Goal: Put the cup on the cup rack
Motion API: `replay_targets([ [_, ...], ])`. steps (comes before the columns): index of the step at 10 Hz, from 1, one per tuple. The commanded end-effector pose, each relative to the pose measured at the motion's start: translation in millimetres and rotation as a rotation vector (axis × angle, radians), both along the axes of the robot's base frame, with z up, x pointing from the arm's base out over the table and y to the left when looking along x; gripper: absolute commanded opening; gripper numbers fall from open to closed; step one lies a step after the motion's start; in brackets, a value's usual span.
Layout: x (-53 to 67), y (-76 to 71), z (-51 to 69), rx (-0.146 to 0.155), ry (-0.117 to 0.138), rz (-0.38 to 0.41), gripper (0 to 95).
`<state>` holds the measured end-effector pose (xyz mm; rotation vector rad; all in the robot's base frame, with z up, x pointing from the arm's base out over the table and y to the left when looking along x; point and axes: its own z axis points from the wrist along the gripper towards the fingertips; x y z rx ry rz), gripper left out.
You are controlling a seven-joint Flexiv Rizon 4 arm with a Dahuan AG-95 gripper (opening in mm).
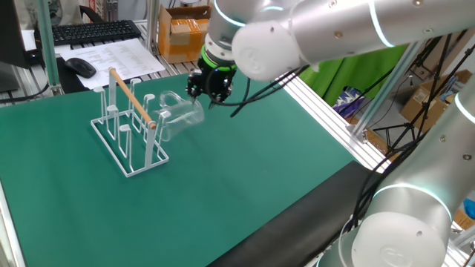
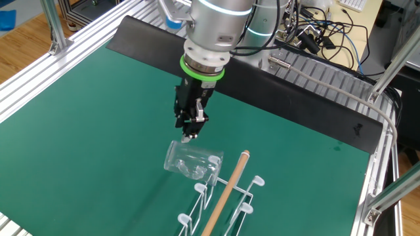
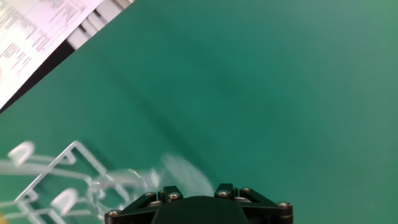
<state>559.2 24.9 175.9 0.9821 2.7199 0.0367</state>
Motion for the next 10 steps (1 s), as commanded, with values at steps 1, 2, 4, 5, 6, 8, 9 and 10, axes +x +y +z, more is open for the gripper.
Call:
replay_targets([
  [1,-6.8,-3.4,4.7,0.023,0.040,0.028,0.0],
  [2,-9.7,-7.3,7.1,0.033,0.050,0.037,0.0],
  [4,-12.0,-16.7,8.8,0.028,0.069,0.072,0.0],
  [5,-10.7,-19.6,7.7,0.026,0.069,0.076,0.0],
  [6,-6.8,-26.5,4.3,0.024,0.070,0.087,0.0],
  [8,-0.1,-38.8,-2.8,0.023,0.068,0.104,0.0],
  [9,4.3,-42.7,-7.3,0.024,0.065,0.103,0.0],
  [10,7.0,-43.8,-10.1,0.025,0.064,0.102,0.0],
])
